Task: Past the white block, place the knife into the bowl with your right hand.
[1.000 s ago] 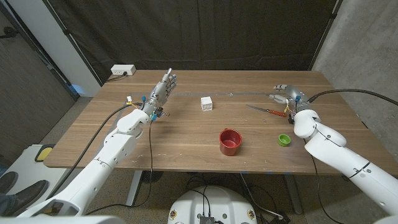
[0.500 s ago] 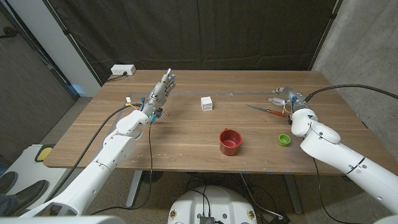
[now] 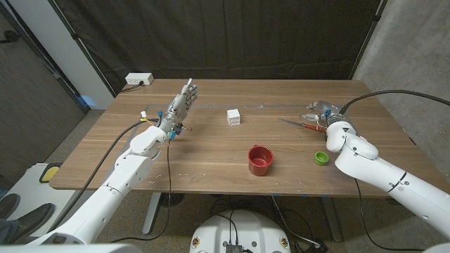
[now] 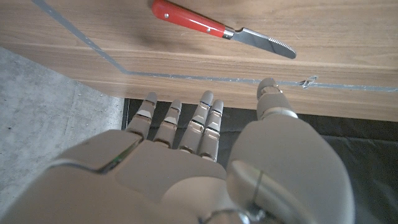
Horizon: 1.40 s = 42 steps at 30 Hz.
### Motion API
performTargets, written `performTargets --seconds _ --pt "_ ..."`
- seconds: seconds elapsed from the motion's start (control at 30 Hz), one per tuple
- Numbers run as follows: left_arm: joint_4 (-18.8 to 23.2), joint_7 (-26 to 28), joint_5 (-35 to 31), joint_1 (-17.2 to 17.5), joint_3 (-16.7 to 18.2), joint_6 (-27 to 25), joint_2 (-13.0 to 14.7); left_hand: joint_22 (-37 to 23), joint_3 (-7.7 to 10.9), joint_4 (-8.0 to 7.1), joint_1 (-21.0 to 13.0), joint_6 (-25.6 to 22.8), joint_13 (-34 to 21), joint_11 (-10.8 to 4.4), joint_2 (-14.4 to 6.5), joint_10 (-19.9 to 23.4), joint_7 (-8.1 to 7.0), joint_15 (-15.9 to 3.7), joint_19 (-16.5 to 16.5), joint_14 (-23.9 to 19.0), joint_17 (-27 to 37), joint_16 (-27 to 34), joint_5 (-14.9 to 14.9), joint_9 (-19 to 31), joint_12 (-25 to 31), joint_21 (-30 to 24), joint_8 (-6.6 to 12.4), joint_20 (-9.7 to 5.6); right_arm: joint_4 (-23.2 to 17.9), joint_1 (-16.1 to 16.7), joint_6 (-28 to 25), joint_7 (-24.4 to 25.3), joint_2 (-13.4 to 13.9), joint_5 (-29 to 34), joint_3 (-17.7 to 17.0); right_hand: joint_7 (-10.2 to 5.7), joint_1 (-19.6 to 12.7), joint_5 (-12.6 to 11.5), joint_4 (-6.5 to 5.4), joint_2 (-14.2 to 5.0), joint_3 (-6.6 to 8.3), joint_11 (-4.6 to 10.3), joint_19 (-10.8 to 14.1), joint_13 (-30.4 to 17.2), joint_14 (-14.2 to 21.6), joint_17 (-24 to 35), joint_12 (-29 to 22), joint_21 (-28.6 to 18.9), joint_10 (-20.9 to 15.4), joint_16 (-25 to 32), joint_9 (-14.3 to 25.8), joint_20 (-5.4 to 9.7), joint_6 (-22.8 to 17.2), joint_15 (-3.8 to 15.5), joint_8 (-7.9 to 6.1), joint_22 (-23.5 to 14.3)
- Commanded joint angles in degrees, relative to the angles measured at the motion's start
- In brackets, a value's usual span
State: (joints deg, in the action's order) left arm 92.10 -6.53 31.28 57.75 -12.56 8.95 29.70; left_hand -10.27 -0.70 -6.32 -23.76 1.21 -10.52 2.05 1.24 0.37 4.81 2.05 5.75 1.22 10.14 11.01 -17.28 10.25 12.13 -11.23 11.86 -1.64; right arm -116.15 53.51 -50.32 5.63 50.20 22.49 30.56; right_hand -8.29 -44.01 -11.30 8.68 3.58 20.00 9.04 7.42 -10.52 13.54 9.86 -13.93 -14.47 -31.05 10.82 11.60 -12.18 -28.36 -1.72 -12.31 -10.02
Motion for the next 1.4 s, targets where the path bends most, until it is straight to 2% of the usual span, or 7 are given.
performTargets --seconds 0.03,0.3,0.63,1.0,1.23,1.4 --pt "1.0 0.3 0.2 1.1 0.4 -0.1 0.4 -0.1 -0.29 -0.03 -0.1 -0.5 -0.1 -0.08 -0.2 0.5 0.04 0.01 0.4 -0.3 0.2 0.0 0.2 0.3 -0.1 0.0 -0.1 -0.42 1.3 -4.6 -3.5 -5.3 0.8 3.7 5.7 -0.16 -0.9 -0.2 0.17 0.04 0.37 0.01 0.3 -0.2 0.7 0.2 -0.2 0.1 -0.7 0.2 0.2 -0.19 -0.9 -0.1 -0.31 -0.1" --pt "0.9 0.0 0.4 1.5 0.4 0.1 0.3 -0.1 -0.36 -0.02 -0.2 -0.6 -0.1 -0.15 -0.3 0.5 -0.07 0.01 0.4 -0.3 0.2 -0.1 0.2 0.3 -0.1 0.0 -0.15 -0.4 2.7 -6.6 -4.1 -8.1 0.7 5.2 7.8 -0.48 -1.1 -0.1 0.14 0.04 0.38 0.47 0.5 -0.3 0.9 0.2 -0.2 0.4 -0.7 0.2 0.2 -0.22 -1.3 -0.1 -0.38 -0.1" --pt "0.7 0.1 0.6 1.7 0.8 0.5 0.3 -0.1 -0.44 -0.01 -0.2 -0.6 -0.1 -0.23 -0.4 0.5 -0.08 -0.13 0.5 -0.3 0.2 -0.1 0.3 0.3 -0.2 0.0 -0.22 -0.33 5.4 -9.0 -5.6 -10.1 -0.6 7.2 10.2 -1.04 -1.6 -0.1 0.15 -0.23 0.54 0.99 0.7 -0.3 1.6 0.2 -0.3 0.7 -1.4 0.3 0.3 -0.22 -2.0 0.33 -0.54 -0.1" --pt "-0.4 -0.4 1.1 1.2 0.9 0.3 0.3 -0.1 -0.54 0.0 -0.3 -0.6 -0.1 -0.35 -0.5 0.5 -0.23 -0.18 0.7 -0.2 0.2 -0.1 0.3 0.3 -0.2 0.0 -0.3 -0.07 9.9 -11.8 -6.1 -11.3 -2.9 9.6 13.2 -2.16 -2.9 0.1 0.14 -0.95 0.81 1.58 2.0 -0.3 3.6 0.2 -1.0 1.1 -3.8 0.6 0.3 -0.18 -4.2 2.05 -1.01 -0.2" --pt "-1.1 -0.7 1.5 0.7 0.9 -0.1 0.3 -0.1 -0.63 0.0 -0.3 -0.6 -0.1 -0.52 -0.6 0.5 -0.25 -0.23 0.8 -0.2 0.2 -0.2 0.3 0.3 -0.3 0.0 -0.34 0.1 10.9 -11.9 -6.1 -10.7 -3.8 10.8 14.0 -2.49 -4.2 0.2 0.3 -1.32 1.07 2.13 3.1 -0.3 5.1 0.2 -1.5 1.3 -5.7 0.6 0.4 -0.18 -5.8 2.79 -1.31 -0.3" --pt "-1.1 -0.8 1.4 0.4 1.0 -0.2 0.5 -0.1 -0.68 0.0 -0.3 -0.6 -0.1 -0.55 -0.6 0.5 -0.31 -0.34 0.9 -0.1 0.2 -0.2 0.4 0.3 -0.3 0.0 -0.37 0.17 10.9 -10.8 -5.5 -9.4 -4.1 10.8 13.2 -3.05 -5.3 0.3 0.52 -1.54 1.31 2.53 3.9 -0.3 6.0 0.1 -1.9 1.4 -7.2 0.6 0.5 -0.17 -7.2 3.41 -1.6 -0.3"
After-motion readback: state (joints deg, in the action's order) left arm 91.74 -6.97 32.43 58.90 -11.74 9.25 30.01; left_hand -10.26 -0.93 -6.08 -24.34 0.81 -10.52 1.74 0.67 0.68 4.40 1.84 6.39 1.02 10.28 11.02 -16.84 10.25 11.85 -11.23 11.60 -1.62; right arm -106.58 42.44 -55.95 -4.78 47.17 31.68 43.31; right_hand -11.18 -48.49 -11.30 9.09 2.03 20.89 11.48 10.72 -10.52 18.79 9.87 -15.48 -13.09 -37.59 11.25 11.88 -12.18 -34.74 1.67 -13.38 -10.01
